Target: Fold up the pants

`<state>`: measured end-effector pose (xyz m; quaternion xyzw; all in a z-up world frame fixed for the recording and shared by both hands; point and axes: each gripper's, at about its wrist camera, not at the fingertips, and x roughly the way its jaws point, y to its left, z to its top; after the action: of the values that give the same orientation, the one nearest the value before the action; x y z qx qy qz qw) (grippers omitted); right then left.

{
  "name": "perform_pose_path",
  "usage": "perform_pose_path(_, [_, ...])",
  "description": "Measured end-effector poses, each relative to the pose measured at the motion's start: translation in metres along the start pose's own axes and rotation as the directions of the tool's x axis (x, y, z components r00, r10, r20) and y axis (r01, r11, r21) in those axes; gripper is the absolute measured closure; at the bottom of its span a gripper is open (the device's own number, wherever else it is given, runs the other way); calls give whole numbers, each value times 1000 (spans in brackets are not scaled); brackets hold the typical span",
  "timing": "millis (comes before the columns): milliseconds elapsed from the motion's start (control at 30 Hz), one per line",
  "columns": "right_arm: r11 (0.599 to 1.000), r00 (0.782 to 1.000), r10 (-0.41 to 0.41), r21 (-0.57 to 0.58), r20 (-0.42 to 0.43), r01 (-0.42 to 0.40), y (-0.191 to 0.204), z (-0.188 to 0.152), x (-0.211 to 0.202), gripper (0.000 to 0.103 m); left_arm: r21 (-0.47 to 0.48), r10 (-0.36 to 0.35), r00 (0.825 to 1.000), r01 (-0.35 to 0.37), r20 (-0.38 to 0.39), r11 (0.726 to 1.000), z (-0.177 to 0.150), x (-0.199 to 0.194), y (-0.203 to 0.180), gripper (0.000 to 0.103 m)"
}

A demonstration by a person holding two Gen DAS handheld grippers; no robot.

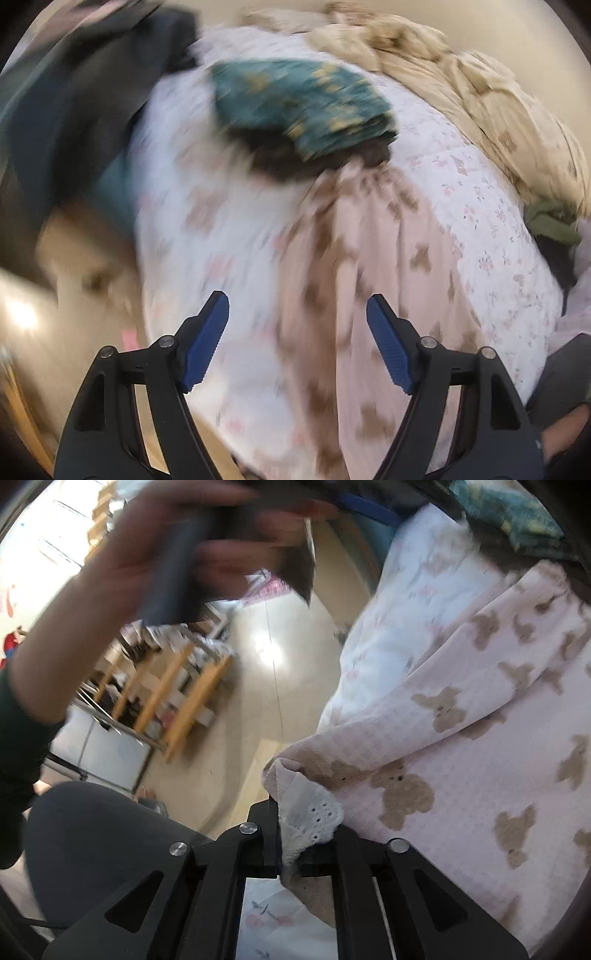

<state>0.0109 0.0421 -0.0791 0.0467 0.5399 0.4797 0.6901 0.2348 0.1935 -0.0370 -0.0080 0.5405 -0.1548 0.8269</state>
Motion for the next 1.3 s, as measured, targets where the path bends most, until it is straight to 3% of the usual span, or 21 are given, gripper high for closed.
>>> perform_pose_path(100, [998,995,-58,15,-82,60,-4,-10,37,93,-76,-3,1000,1,-20,997,-35,1,20,29])
perform_pose_path(233, [1000,994,1,-13,-107,-2,7,-24,51,82,-152,-54,996,44,-66,987,-71,12,31,29])
perform_pose_path(300, [998,990,57,5,-125,-57,14,-29,50,64,-147,-62,995,50,-81,988,-76,17,28,29])
perform_pose_path(400, [998,994,66,18,-91,-64,13,-40,28,62,-123,-105,989,92,-104,988,-82,28,11,32])
perform_pose_path(500, [993,999,48,105,-26,-45,-8,-55,-12,62,-32,-117,987,114,-113,993,-78,37,-19,34])
perform_pose_path(633, [981,994,-52,191,100,32,-45,-74,-86,62,56,-63,994,68,-86,996,-55,54,-45,42])
perform_pose_path(800, [942,943,-209,313,258,123,-114,-76,-172,61,50,4,999,-2,-38,999,-14,82,-52,51])
perform_pose_path(900, [923,919,-257,357,299,142,-150,-73,-194,61,93,5,1000,-3,-26,996,8,101,-71,55])
perform_pose_path(933, [919,914,-262,370,310,138,-161,-73,-203,61,132,43,999,-41,-14,990,14,107,-78,59])
perform_pose_path(1000, [912,907,-271,387,323,134,-180,-72,-208,61,186,121,992,-113,-32,976,24,128,-88,85])
perform_pose_path(1067, [910,903,-272,395,332,128,-192,-72,-207,61,183,133,985,-110,-114,977,31,152,-85,99])
perform_pose_path(1167, [907,906,-264,404,331,117,-205,-71,-210,61,195,143,987,-126,-79,973,38,148,-74,103])
perform_pose_path(1300, [914,907,-236,396,348,86,-212,-73,-219,61,105,209,978,-209,12,972,57,120,-37,103])
